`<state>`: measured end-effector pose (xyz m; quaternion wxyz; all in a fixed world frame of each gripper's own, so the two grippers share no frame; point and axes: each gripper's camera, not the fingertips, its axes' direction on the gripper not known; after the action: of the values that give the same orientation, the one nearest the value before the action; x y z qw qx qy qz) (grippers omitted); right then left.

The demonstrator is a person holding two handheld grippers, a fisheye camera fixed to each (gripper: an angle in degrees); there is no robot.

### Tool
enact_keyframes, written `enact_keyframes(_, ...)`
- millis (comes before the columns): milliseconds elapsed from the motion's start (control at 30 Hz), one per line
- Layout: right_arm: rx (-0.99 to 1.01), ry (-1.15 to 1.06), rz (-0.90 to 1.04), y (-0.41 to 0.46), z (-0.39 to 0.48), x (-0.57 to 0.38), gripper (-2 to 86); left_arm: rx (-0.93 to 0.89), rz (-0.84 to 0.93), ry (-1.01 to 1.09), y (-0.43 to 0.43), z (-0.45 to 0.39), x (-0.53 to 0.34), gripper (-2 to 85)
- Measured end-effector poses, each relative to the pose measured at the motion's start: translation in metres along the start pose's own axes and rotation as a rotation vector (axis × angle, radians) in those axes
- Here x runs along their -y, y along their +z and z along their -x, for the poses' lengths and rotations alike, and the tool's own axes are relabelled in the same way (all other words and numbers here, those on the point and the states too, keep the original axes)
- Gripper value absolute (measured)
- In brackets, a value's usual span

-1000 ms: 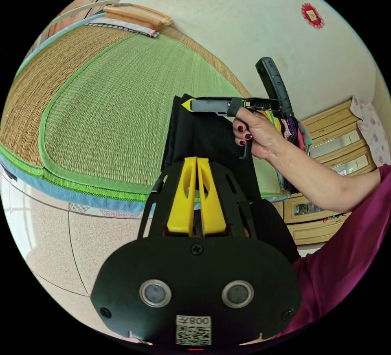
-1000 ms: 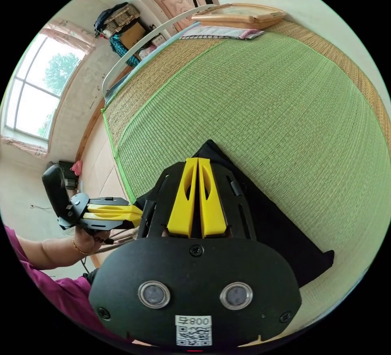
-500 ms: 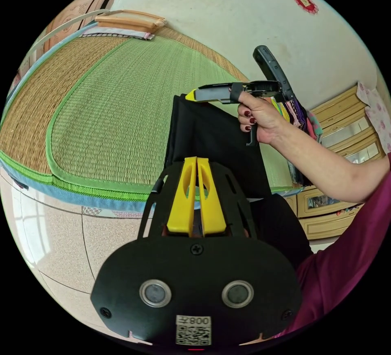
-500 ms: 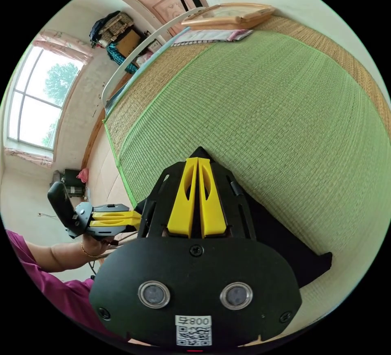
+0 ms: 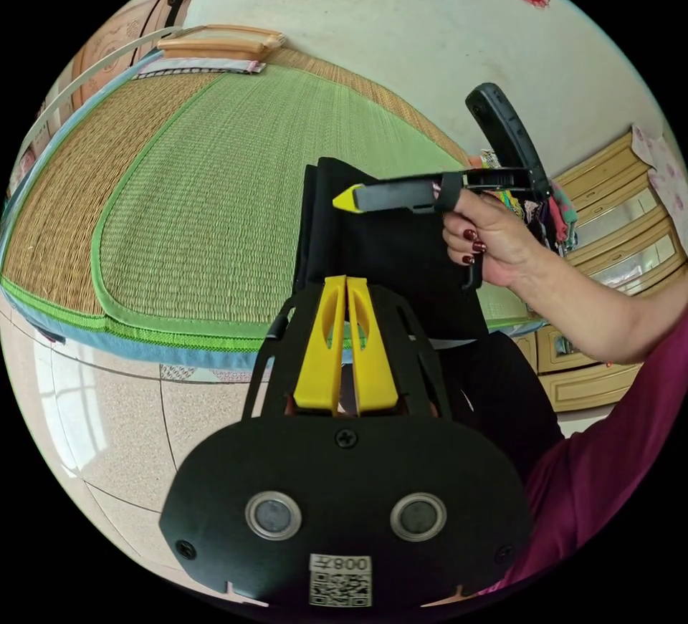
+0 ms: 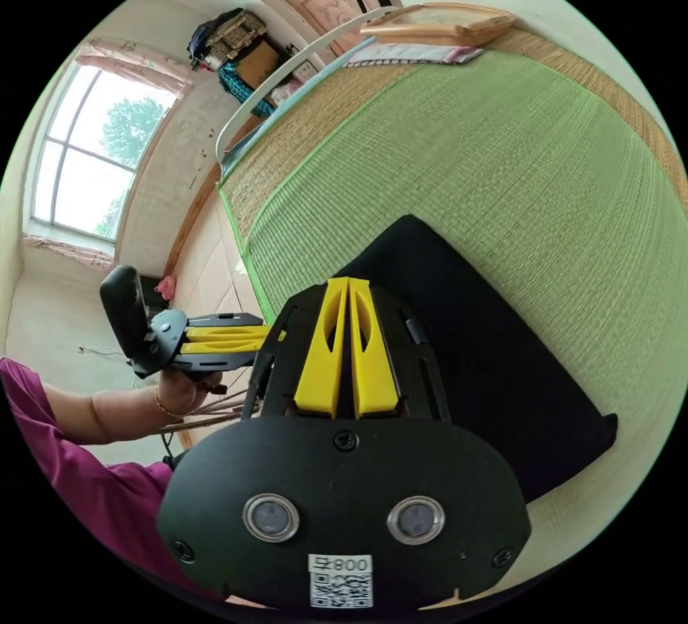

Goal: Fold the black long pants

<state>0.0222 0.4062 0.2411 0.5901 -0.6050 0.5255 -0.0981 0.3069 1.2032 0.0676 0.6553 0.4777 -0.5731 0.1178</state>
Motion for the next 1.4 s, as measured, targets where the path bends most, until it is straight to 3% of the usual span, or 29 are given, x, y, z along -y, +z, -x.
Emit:
enact_keyframes(233, 0.015, 0.025, 0.015, 0.022, -0.007, -0.026, 0.1, 0.025, -0.01, -0.005, -0.017, -0.028, 0.009, 0.0)
enact_keyframes(433, 0.036, -0.002, -0.011, 0.014, 0.002, -0.107, 0.0, 0.004, 0.042, -0.035, -0.012, -0.04, 0.018, 0.1)
enact_keyframes(800, 0.003, 0.371, -0.04, 0.054, -0.055, -0.302, 0.0, -0.005, 0.062, -0.029, -0.013, -0.076, 0.034, 0.1)
enact_keyframes(900, 0.076, 0.425, -0.088, 0.07, -0.068, -0.33, 0.0, -0.019, 0.076, -0.059, -0.015, -0.085, 0.041, 0.0)
enact_keyframes(1133, 0.046, 0.427, -0.104, 0.099, -0.07, -0.387, 0.0, 0.11, 0.144, -0.055, -0.016, -0.127, 0.038, 0.0)
enact_keyframes(1400, 0.067, 0.533, -0.232, 0.126, -0.1, -0.469, 0.0, 0.016, 0.115, 0.008, -0.005, -0.191, 0.043, 0.1)
